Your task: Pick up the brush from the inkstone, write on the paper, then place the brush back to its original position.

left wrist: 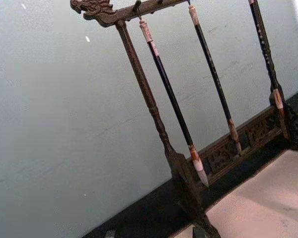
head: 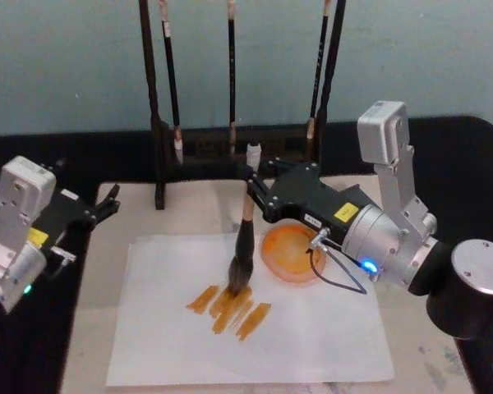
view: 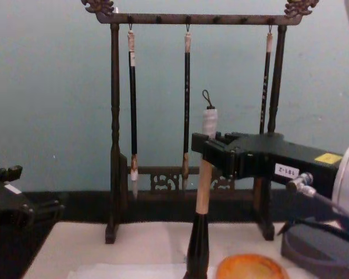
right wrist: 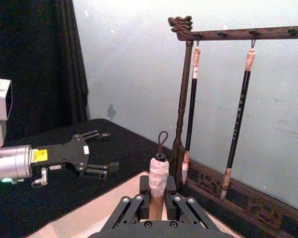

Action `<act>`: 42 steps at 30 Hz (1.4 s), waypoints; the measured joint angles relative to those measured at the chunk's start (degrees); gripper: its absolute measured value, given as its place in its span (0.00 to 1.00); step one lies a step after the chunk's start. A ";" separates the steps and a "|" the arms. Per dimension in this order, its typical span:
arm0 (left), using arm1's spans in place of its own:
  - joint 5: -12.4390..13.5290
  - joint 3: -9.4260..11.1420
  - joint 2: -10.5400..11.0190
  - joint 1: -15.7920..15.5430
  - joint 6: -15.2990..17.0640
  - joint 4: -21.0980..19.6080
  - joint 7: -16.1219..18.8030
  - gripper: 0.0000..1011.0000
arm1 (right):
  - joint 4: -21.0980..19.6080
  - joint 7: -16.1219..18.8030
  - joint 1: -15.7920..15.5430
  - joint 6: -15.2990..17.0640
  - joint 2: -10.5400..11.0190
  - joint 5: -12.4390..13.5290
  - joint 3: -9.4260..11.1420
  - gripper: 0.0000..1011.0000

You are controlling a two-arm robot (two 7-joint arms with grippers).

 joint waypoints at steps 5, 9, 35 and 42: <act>0.00 0.00 0.00 0.00 0.00 0.00 0.00 1.00 | 0.01 0.24 0.00 0.12 -0.13 -0.11 0.05 0.18; 0.00 0.00 0.00 0.00 0.00 0.00 0.00 1.00 | -0.22 0.45 0.01 0.54 -0.34 0.85 0.70 0.18; 0.00 0.00 0.00 0.00 0.00 0.00 0.00 1.00 | -2.33 -1.51 1.67 1.04 0.52 6.91 5.10 0.18; 0.00 0.00 0.00 0.00 0.00 0.00 0.00 1.00 | -2.34 -1.54 1.67 0.99 0.53 7.07 5.15 0.18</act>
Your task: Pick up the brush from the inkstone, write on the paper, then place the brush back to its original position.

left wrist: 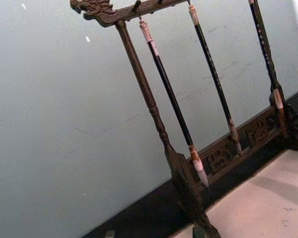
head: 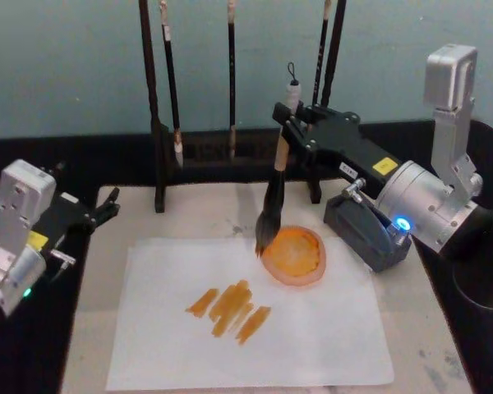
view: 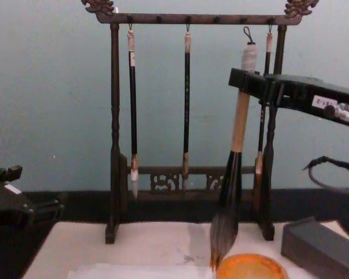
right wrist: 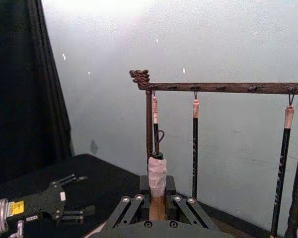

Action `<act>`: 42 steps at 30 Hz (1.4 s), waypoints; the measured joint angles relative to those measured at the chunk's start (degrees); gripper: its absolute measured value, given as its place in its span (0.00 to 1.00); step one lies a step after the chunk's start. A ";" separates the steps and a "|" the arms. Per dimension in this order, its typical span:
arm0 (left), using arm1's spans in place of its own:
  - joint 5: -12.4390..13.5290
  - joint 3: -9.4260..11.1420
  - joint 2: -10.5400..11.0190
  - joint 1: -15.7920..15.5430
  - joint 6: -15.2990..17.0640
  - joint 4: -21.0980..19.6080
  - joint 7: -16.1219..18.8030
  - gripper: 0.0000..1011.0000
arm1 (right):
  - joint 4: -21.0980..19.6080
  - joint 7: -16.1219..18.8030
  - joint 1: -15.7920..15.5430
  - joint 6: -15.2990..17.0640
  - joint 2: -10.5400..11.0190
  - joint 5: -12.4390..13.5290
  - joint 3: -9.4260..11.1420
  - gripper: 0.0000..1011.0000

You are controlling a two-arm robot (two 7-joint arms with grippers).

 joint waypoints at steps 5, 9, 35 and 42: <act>0.00 0.00 0.00 0.00 0.00 0.00 0.00 1.00 | 0.00 0.00 0.00 0.00 -0.01 -0.04 -0.05 0.18; 0.00 0.00 -0.01 0.00 0.00 0.00 0.00 1.00 | 0.00 0.01 0.00 0.00 -0.01 -0.07 -0.07 0.18; 0.00 0.00 0.00 0.00 0.00 0.00 0.00 1.00 | 5.42 -5.78 -4.37 11.52 -5.21 29.96 13.35 0.18; 0.00 0.00 0.00 0.00 0.00 0.00 0.00 1.00 | 6.42 -9.21 -6.45 13.10 -6.08 35.67 16.41 0.18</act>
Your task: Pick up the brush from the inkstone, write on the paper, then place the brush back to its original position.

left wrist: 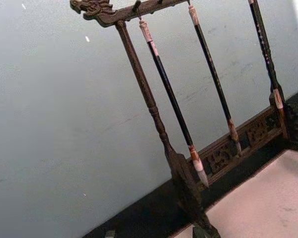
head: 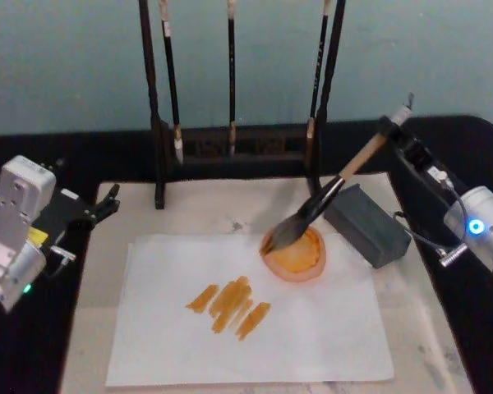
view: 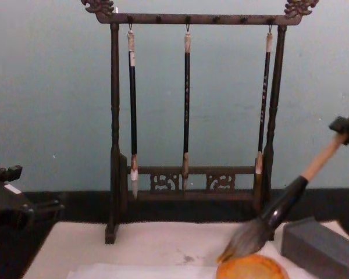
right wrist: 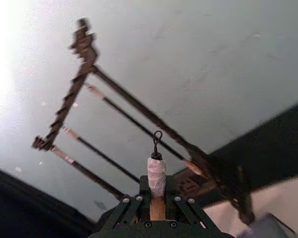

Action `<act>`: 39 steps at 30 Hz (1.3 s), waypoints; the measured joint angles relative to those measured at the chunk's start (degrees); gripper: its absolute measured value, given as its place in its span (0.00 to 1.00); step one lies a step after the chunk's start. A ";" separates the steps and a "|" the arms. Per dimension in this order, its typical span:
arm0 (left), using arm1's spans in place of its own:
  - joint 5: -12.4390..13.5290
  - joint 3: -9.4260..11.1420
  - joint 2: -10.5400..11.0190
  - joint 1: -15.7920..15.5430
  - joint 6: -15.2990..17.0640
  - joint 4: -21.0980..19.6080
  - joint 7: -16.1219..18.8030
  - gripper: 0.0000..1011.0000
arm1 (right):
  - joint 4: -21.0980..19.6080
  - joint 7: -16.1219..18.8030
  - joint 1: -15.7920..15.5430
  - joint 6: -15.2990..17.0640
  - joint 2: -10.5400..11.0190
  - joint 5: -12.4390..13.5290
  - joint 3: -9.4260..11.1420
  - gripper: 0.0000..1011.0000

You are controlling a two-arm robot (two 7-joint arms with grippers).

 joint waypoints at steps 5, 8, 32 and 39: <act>0.00 0.00 0.00 0.00 0.00 0.00 0.00 1.00 | 0.67 -1.78 -0.97 0.14 -0.20 2.18 0.91 0.18; 0.00 0.00 0.00 0.00 0.00 0.00 0.00 1.00 | 1.48 -2.60 -1.22 0.17 -0.18 3.13 1.10 0.18; 0.00 0.00 0.00 0.00 0.00 0.00 0.00 1.00 | 10.24 -5.49 2.71 -3.15 -0.58 6.27 -1.04 0.18; 0.00 0.00 0.00 0.00 0.00 0.00 0.00 1.00 | 11.78 -6.29 3.70 -3.70 -0.40 6.96 -1.84 0.18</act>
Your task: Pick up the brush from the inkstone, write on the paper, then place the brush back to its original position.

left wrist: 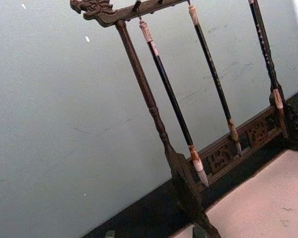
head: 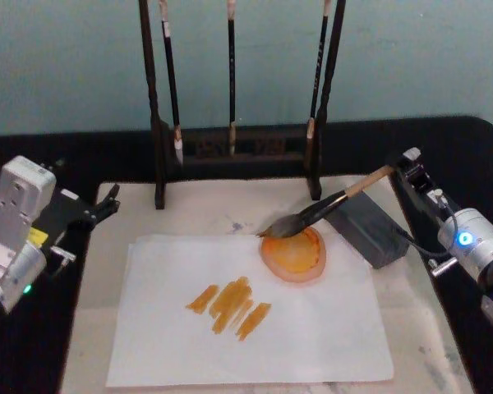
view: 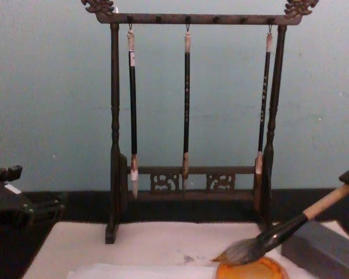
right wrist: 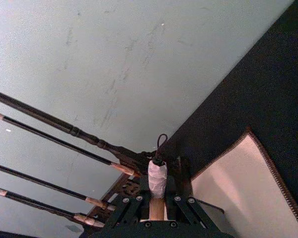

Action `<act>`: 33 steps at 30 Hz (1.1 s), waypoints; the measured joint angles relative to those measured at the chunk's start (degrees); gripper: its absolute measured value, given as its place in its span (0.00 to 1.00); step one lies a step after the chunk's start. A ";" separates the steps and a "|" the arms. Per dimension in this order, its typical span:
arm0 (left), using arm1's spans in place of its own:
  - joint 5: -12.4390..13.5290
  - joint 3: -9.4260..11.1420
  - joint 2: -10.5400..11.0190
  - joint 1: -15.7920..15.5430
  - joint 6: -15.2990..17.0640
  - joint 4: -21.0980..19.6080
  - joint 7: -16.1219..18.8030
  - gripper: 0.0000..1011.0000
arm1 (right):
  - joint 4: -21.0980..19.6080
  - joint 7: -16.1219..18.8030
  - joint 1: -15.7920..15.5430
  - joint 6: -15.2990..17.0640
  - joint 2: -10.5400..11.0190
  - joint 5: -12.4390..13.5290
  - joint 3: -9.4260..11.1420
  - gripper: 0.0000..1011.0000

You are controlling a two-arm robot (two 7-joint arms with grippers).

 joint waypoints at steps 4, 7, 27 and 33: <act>0.00 0.00 0.00 0.00 0.00 0.00 0.00 1.00 | 0.52 -0.45 0.28 -0.04 0.26 0.75 -0.20 0.18; 0.00 0.00 0.00 0.00 0.00 0.00 0.00 1.00 | 0.74 -0.66 0.41 0.11 0.56 1.36 -0.42 0.18; 0.00 0.00 0.00 0.00 0.00 0.00 0.00 1.00 | -3.79 0.38 -0.49 2.04 4.56 4.71 -2.25 0.18; 0.00 0.00 0.00 0.00 0.00 0.00 0.00 1.00 | -5.41 -0.09 -1.37 2.86 6.18 5.60 -2.86 0.18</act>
